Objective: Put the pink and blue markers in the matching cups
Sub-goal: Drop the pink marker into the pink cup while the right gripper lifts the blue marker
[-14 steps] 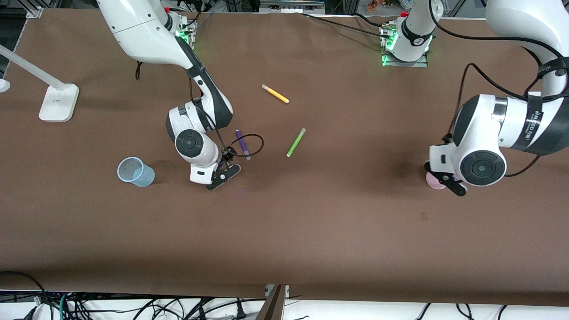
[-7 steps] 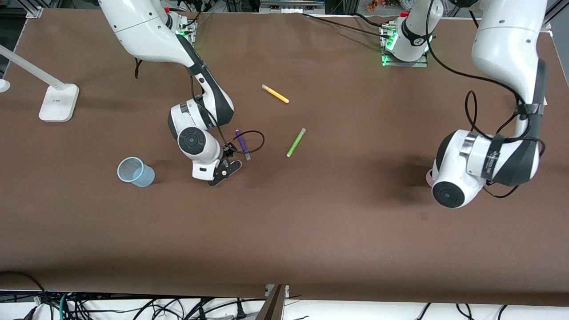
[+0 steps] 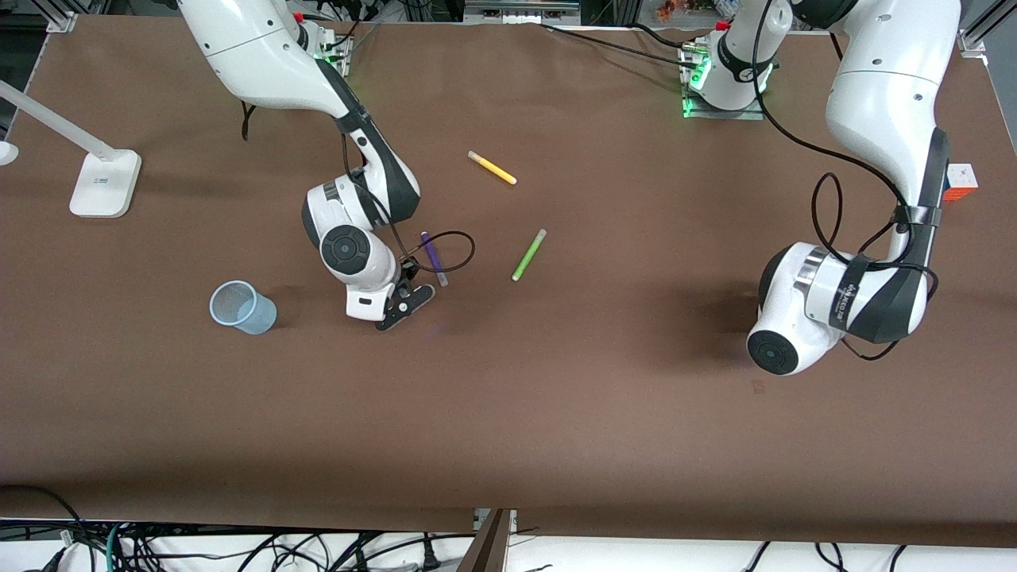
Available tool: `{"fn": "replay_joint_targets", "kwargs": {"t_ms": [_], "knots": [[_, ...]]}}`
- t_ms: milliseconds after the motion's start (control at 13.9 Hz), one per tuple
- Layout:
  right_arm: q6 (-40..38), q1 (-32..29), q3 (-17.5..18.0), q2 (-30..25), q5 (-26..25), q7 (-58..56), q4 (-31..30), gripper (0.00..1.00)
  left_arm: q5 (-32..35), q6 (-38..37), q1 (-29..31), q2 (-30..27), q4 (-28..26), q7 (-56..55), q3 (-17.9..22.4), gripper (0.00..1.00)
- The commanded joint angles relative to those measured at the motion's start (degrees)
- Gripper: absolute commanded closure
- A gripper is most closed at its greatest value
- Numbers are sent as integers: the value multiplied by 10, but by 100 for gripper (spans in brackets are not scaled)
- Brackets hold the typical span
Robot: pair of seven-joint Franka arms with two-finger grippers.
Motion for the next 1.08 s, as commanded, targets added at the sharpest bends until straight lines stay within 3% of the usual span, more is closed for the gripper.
{"fn": "replay_joint_targets", "kwargs": {"t_ms": [0, 72, 216, 287, 431, 647, 862, 1006], "knots": [[26, 4, 0, -14, 4, -9, -21, 100, 14, -11, -14, 18, 22, 0, 5, 97], [29, 4, 0, -14, 4, -9, -17, 100, 14, -11, -15, 20, 25, 2, 5, 84], [25, 1, -6, -22, 4, -27, 1, 100, 14, -10, -15, 21, 34, 7, 5, 18], [22, -5, -13, -35, 4, -63, 10, 100, 14, -10, -15, 19, 39, 8, 5, 0], [-7, -19, -37, -70, 6, -135, 16, 100, 7, -15, -22, 17, 55, 6, 2, 0], [-103, -76, -39, -95, 13, -252, 74, 100, 0, -45, -52, 4, 104, 1, -3, 0], [-148, -139, -40, -98, 121, -396, 105, 100, -80, -52, -60, -16, 179, -43, -3, 0], [-155, -175, -39, -98, 180, -506, 105, 100, -163, -43, -51, -50, 186, -143, -3, 0]]}}
